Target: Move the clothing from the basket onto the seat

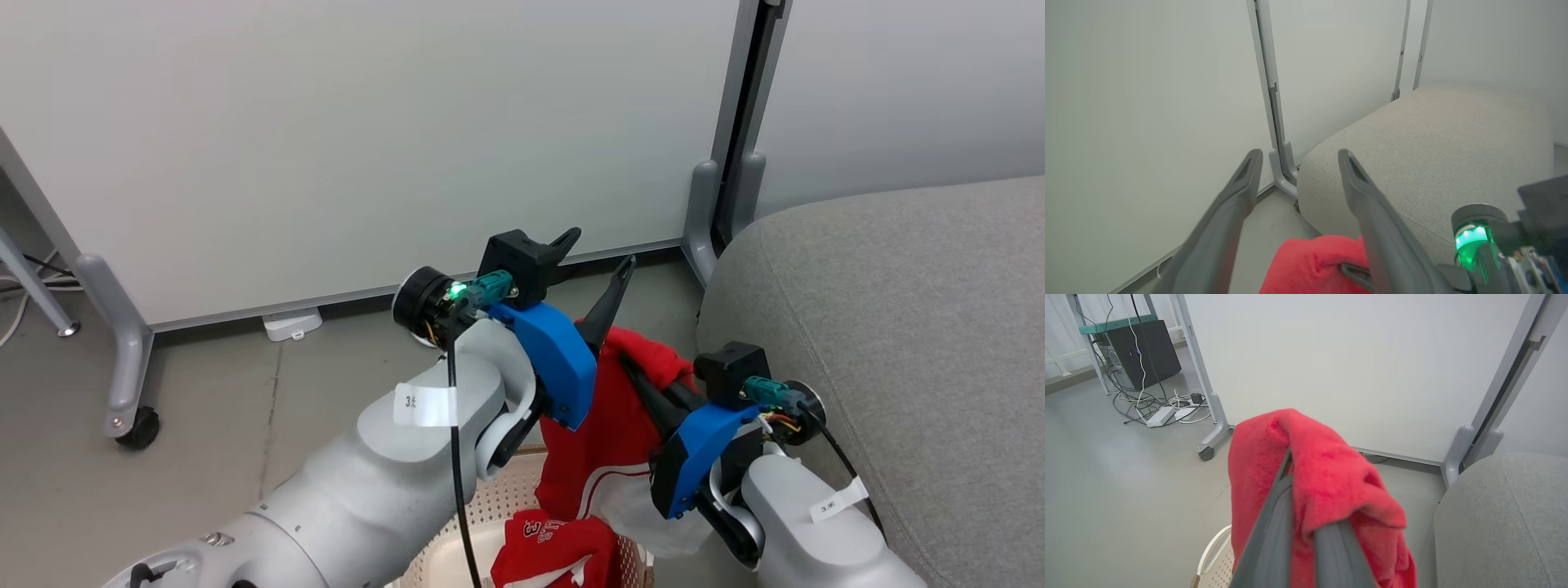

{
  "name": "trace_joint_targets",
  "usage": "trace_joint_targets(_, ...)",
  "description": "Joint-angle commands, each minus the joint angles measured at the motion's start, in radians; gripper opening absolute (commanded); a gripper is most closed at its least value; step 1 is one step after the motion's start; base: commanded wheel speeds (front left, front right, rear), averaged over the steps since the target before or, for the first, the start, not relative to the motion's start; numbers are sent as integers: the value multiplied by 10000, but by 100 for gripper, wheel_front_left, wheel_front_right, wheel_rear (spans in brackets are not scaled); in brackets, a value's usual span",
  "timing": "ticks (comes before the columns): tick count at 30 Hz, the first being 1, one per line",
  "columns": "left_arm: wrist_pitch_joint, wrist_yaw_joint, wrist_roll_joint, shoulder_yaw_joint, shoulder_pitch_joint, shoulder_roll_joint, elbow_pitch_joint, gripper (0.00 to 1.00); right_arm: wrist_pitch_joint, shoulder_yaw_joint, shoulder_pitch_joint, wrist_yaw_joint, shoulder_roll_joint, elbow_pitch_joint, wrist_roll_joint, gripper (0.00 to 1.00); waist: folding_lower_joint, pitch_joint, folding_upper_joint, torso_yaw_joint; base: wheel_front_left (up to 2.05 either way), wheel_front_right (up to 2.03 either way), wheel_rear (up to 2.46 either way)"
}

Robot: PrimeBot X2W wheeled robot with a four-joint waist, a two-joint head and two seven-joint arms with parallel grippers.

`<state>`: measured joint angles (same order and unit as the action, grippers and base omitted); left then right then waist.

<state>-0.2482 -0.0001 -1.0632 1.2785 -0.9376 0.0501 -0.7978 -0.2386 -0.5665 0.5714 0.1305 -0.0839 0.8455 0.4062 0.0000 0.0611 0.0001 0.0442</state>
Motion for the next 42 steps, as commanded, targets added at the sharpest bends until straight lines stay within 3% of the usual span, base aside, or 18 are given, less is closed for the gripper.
trace_joint_targets(1,-82,7,116,-36,212,4,-79,100,-39,59,255,5,-72,-50,-14,0,0,-48,-1,-18,0,0,0)
trace_joint_targets(4,-173,-110,324,-308,434,49,-211,100,-82,203,259,5,-138,-156,-78,0,0,-179,-1,-88,0,0,0)
trace_joint_targets(11,-169,32,2223,-2513,2023,934,1375,100,-131,657,61,5,-322,-596,-293,0,0,-442,-1,-243,0,0,0)
trace_joint_targets(19,-172,-534,4560,-4960,4540,1607,3477,100,75,1251,-352,5,-474,-1350,-579,0,0,-678,-1,-362,0,0,0)
trace_joint_targets(30,-173,-1192,6391,-7429,6765,1296,4501,100,604,1973,-899,5,-431,-2526,-1054,0,0,-889,-1,-318,0,0,0)
trace_joint_targets(42,-175,-1303,7018,-8112,7158,1012,4563,100,1013,2396,-1397,5,-272,-3336,-1348,0,0,-942,-1,293,0,0,0)
